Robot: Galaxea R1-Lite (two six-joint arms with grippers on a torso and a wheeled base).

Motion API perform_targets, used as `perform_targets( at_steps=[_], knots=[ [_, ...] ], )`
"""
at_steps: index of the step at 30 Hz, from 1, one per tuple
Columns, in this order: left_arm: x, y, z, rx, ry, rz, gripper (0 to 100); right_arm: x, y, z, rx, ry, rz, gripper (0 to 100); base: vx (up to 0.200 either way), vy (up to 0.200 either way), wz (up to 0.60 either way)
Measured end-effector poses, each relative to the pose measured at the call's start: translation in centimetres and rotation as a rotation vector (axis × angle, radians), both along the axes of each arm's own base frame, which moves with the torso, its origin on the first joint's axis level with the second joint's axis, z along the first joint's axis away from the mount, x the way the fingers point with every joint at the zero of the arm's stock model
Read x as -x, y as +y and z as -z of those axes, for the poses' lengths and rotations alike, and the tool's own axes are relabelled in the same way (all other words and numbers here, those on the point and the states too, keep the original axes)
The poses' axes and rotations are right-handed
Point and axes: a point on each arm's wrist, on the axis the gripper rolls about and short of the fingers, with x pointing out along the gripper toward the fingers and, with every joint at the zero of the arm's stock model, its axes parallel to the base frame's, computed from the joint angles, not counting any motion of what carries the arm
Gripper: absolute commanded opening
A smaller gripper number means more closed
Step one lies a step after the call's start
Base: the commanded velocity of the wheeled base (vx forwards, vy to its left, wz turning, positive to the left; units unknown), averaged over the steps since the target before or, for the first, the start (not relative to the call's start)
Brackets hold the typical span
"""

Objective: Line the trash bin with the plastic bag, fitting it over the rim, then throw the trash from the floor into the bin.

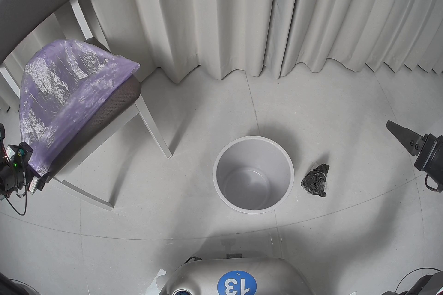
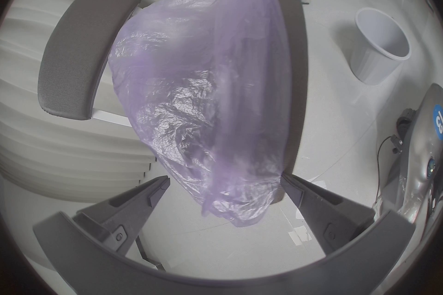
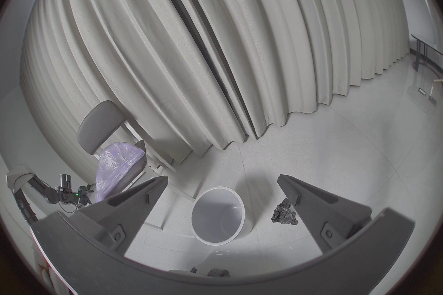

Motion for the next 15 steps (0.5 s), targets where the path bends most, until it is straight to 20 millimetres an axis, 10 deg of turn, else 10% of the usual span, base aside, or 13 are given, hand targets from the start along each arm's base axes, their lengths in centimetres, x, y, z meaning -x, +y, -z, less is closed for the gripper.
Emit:
perform_targets(
  at_steps=[15],
  knots=[
    [1.7, 0.9, 0.4, -0.036, 0.003, -0.039, 100, 0.1, -0.1, 0.2, 0.001, 0.003, 0.002, 100, 0.000, 0.000, 0.00]
  ],
)
